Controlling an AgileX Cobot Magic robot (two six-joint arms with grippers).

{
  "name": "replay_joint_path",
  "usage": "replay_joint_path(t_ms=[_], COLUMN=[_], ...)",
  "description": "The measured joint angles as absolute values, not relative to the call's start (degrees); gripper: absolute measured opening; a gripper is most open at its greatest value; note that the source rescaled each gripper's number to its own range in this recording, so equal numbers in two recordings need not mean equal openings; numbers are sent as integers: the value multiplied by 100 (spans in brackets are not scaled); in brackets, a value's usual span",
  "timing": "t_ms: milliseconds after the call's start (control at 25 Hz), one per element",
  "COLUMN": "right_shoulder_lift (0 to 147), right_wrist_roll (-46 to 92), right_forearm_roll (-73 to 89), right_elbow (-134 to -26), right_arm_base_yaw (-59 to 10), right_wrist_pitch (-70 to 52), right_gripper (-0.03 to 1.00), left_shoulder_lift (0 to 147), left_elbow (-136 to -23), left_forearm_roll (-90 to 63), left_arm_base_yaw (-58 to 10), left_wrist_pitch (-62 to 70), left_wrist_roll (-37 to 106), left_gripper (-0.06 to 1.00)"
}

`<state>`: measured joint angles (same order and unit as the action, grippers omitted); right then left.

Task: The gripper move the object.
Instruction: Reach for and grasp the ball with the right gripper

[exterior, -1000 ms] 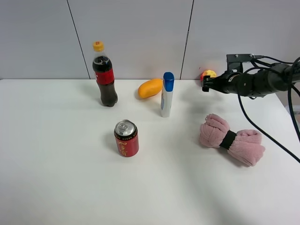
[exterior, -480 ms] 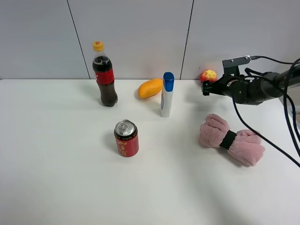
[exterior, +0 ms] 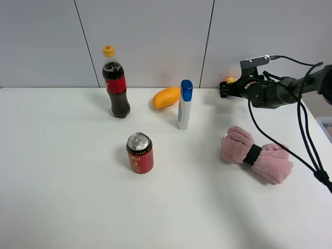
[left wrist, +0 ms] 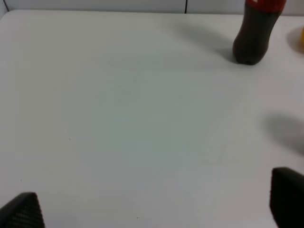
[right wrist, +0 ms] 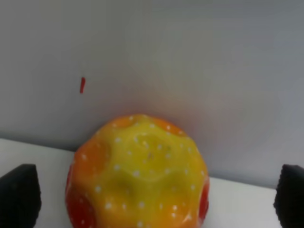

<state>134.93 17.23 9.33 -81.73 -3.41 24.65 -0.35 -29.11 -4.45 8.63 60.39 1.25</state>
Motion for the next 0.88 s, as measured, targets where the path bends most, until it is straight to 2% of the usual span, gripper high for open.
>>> replay_joint_path(t_ms=[560,600,680,800,880], right_shoulder_lift=[14231,14237,14238,14243,14243], right_wrist_roll=[1728,1728,1722,1655,1619], right_forearm_roll=[940,940,940,945,945], right_elbow=[-8954,-8960,-8960,-8971,-8970], right_arm_base_yaw=[-502,-502,-506,-496,-496], right_wrist_pitch=[2249,2262,2262,2297,2296], right_gripper=[98,91,63,1,0], left_shoulder_lift=[-35,-35,-35,-35,-35], left_elbow=[-2911,-2911,-2911,-2911,-2911], left_forearm_roll=[-445,-445,-445,-445,-445], left_arm_base_yaw=[863,863,863,863,863], left_wrist_pitch=[6039,6039,6039,6039,6039], left_wrist_roll=[125,125,125,125,125], left_gripper=[100,100,100,100,100])
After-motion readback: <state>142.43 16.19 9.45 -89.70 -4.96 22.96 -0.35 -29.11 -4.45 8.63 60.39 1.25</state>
